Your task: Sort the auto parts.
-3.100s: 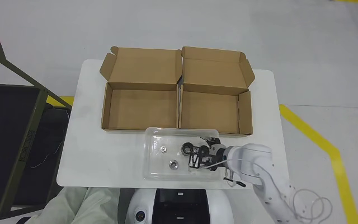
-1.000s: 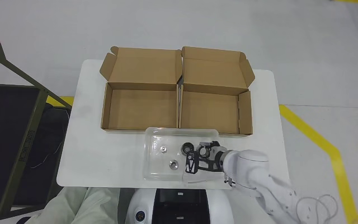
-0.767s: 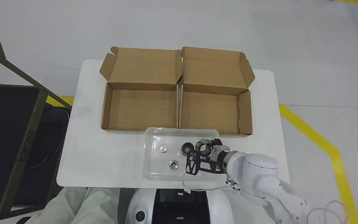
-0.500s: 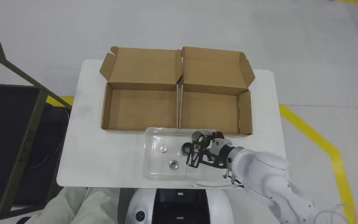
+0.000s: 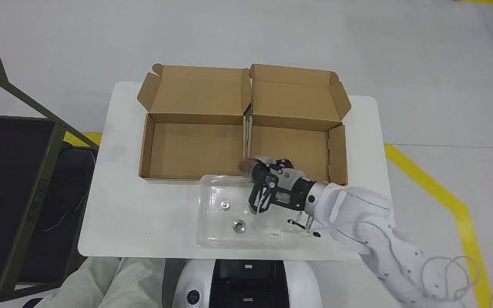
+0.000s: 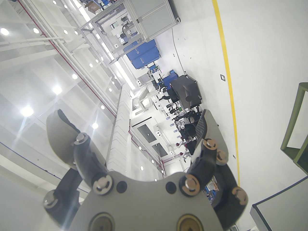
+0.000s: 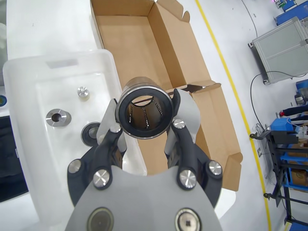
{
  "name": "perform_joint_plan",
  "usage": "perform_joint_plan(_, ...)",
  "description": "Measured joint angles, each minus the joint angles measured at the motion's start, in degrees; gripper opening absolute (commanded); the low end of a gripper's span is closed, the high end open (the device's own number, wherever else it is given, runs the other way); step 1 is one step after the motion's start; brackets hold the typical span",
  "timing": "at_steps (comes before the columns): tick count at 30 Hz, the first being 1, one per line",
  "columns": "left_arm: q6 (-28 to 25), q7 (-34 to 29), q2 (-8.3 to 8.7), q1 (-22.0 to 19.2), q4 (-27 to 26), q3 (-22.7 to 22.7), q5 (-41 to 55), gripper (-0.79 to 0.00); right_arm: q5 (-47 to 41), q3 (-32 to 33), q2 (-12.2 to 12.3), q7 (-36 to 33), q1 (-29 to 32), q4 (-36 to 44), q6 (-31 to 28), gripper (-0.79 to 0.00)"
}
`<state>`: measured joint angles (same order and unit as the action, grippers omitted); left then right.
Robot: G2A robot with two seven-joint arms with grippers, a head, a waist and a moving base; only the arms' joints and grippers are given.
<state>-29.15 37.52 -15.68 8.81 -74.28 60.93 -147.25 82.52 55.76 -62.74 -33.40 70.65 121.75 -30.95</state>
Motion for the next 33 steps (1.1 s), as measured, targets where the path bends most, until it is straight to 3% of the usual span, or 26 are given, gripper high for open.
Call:
perform_joint_plan(19,0.00,0.00,0.00,0.00,0.00,0.00,0.00,0.000,-10.64,1.81,-1.92,12.73,-8.95,-3.69,1.98,-0.785)
perform_joint_plan(33,0.00,0.00,0.00,0.00,0.00,0.00,0.00,0.000,-13.08,3.92,-2.27,20.88,-9.44,-3.42,0.49,-0.785)
